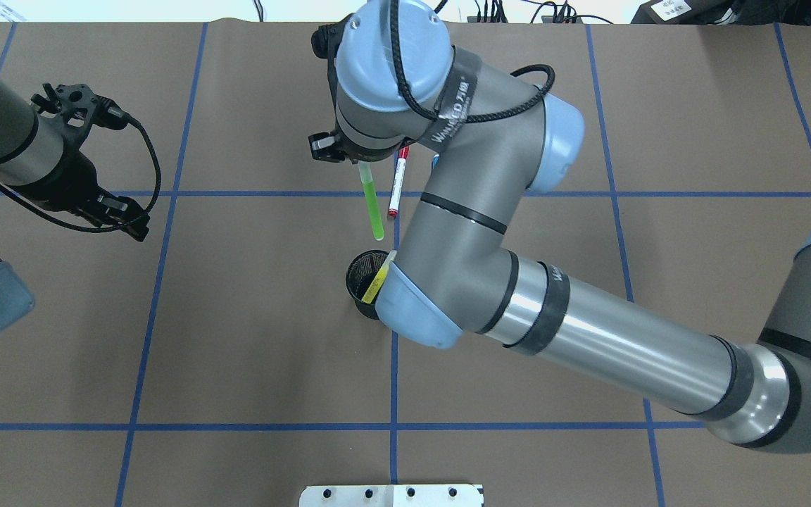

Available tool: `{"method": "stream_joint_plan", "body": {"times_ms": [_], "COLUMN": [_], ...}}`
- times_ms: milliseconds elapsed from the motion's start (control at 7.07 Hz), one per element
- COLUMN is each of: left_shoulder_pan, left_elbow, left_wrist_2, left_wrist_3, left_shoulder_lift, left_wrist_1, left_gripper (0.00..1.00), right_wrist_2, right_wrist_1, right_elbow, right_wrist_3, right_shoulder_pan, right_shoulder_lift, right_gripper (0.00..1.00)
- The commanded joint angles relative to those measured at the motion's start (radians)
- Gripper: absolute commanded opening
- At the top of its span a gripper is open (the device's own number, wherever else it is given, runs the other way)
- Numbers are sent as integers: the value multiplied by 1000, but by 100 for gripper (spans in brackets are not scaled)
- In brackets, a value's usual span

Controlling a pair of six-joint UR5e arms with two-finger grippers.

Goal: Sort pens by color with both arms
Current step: 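Grasp the green highlighter with the right gripper and lift it out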

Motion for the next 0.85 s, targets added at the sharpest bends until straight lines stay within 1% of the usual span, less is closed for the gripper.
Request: {"method": "stream_joint_plan", "body": {"times_ms": [0, 283, 424, 566, 707], "left_shoulder_pan": [0, 0, 0, 0, 0], "left_elbow": [0, 0, 0, 0, 0], "left_wrist_2": [1, 2, 2, 2, 2], "left_wrist_3": [-1, -1, -2, -2, -1], "left_shoulder_lift": [1, 2, 1, 2, 4], "left_wrist_1": [0, 0, 0, 0, 0], "left_gripper": [72, 72, 73, 73, 73], "right_wrist_2": [56, 99, 139, 159, 161], "right_wrist_1": [38, 137, 155, 160, 186], "right_elbow": [-109, -244, -273, -310, -357], "right_wrist_3": [76, 84, 84, 80, 81], "right_shoulder_pan": [36, 62, 76, 81, 81], "right_shoulder_lift": [48, 52, 52, 59, 79], "right_gripper": [0, 0, 0, 0, 0]}}
